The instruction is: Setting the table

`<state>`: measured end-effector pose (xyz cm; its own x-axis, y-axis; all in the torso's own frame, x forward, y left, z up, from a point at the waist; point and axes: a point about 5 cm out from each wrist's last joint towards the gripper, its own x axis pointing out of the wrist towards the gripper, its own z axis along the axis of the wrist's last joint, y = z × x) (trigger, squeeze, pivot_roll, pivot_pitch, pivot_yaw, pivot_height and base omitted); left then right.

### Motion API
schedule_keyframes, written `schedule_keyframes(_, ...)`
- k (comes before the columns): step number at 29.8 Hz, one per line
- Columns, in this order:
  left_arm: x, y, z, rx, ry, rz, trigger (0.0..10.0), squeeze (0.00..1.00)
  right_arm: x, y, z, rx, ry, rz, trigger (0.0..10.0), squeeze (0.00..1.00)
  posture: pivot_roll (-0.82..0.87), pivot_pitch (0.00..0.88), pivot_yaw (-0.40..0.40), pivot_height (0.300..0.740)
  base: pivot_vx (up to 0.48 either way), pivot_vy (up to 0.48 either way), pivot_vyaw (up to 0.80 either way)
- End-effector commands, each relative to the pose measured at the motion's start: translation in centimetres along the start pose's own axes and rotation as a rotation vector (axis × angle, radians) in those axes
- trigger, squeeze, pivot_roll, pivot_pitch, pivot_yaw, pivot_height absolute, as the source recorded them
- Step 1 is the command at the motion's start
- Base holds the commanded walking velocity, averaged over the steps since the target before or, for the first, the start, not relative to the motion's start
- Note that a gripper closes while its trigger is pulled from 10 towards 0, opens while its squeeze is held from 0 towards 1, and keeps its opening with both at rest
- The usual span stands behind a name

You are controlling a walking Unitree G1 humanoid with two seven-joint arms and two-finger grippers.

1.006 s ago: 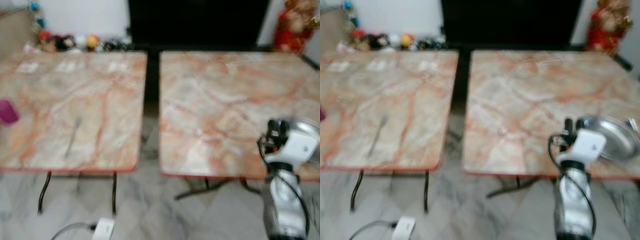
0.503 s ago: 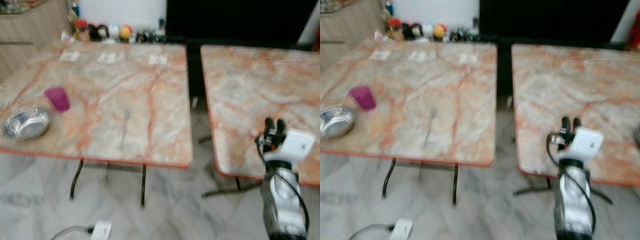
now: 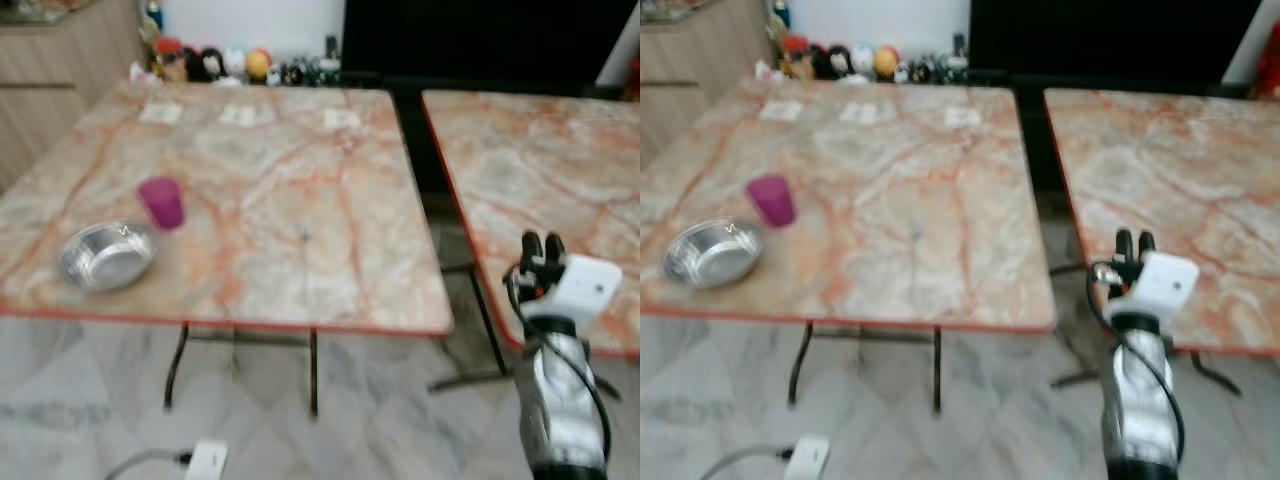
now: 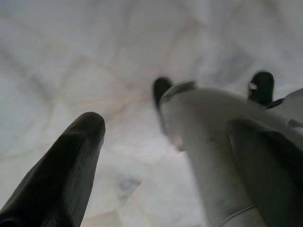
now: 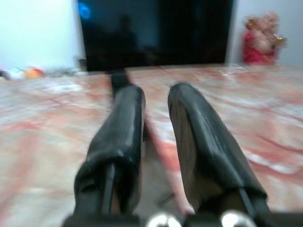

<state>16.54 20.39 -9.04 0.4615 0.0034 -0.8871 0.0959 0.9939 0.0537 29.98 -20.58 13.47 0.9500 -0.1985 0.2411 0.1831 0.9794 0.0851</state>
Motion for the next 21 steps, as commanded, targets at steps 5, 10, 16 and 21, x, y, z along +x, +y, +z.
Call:
schedule_keyframes(5,0.01,-0.45,-0.61,-0.007,0.02,-0.011,10.0,0.0,0.04,-0.72,-0.01,-0.012,0.01,-0.014,10.0,0.0,0.03,0.051,-0.037,0.74,0.0,0.349,0.0)
schedule_keyframes(10,0.01,-0.46,-0.62,-0.011,0.021,-0.009,10.0,0.0,0.05,-0.68,0.01,-0.011,0.01,-0.01,10.0,0.0,0.03,0.051,-0.037,0.74,0.0,0.351,0.0)
schedule_keyframes(16,0.02,-0.47,-0.61,-0.012,0.021,-0.011,10.0,0.0,0.04,-0.58,0.0,-0.012,0.012,-0.006,10.0,0.0,0.03,0.05,-0.037,0.74,0.0,0.35,0.0)
schedule_keyframes(21,0.02,-0.5,-0.59,-0.013,0.02,-0.011,10.0,0.0,0.06,-0.62,0.01,-0.012,0.014,-0.004,10.0,0.0,0.04,0.052,-0.039,0.74,0.0,0.348,0.0)
